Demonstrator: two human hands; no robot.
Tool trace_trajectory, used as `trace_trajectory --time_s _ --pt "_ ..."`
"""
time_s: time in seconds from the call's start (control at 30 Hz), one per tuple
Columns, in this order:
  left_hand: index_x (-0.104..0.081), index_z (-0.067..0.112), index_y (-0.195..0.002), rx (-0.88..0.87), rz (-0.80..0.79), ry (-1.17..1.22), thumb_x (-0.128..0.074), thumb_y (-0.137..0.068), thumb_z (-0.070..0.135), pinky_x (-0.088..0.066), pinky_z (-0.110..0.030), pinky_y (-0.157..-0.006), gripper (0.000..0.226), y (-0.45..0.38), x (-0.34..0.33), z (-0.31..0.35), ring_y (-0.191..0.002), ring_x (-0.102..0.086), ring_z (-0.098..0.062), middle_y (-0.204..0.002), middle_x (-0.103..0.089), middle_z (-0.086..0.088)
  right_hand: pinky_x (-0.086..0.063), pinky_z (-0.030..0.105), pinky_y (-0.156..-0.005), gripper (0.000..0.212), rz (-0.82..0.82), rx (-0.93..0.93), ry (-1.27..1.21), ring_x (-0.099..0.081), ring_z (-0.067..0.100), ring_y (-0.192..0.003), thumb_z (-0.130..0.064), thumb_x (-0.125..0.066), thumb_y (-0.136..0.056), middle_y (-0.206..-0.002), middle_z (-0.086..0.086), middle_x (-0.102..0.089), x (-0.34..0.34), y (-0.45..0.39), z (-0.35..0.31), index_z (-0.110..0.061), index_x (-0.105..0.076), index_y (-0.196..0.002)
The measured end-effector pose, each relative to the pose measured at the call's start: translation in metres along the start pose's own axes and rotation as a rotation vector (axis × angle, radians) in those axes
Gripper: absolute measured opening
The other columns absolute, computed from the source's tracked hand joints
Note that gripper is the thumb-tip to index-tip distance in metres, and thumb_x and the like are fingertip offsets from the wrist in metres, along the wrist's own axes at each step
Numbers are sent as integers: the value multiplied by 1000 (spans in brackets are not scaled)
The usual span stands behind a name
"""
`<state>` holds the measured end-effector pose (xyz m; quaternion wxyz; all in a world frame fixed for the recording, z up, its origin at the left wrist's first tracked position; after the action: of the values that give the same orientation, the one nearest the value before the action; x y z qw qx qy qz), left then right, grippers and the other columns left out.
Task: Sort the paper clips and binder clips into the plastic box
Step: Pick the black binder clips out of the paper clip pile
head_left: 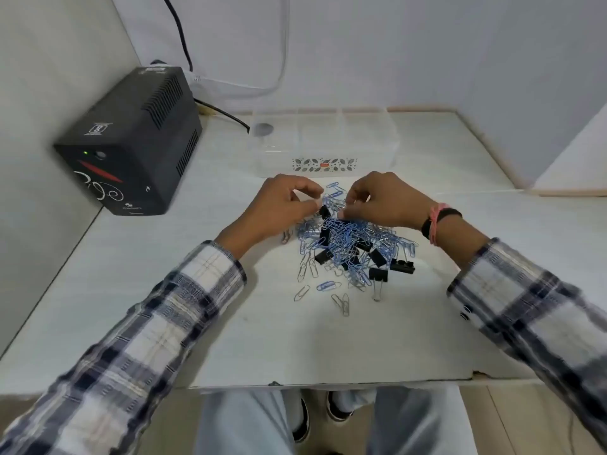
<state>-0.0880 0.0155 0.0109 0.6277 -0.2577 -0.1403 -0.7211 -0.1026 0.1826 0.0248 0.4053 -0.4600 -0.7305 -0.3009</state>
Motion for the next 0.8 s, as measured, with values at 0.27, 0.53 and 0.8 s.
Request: trace_trajectory --time_s 0.27,0.53,0.8 --pt "-77 17 -113 -106 -78 -161 -78 -86 15 -43 -11 -59 27 -2 -21 7 -56 -56 2 -89 -68 17 -55 36 -68 23 31 28 69 -70 32 -78 -23 -75 -86 -79 17 -74 -8 -3 -9 -1 -75 -82" --pt "-76 17 -114 -89 43 78 -82 -82 9 -49 -22 -71 33 -1 -3 -9 -64 -49 -11 -94 -73 4 -51 21 -54 9 220 -28 -556 -63 12 -64 -16 -74 -88 -81 4 -75 4 1 18 -7 -77 -90" --pt "-75 14 -115 -135 87 80 -82 -85 14 -50 -32 -71 31 1 14 -4 -74 -63 2 -94 -75 1 -56 31 -59 14 179 -105 -1219 -64 24 -68 1 -56 -95 -85 16 -67 9 4 26 0 -65 -106"
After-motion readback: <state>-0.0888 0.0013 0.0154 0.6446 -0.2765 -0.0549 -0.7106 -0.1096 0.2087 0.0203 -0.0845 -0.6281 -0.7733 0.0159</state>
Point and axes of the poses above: each hand's wrist, its own y-axis away from the middle knuckle, its own x-axis out of the back of the hand, z = x × y, the point moved 9 cm from there along -y, towards the middle knuckle
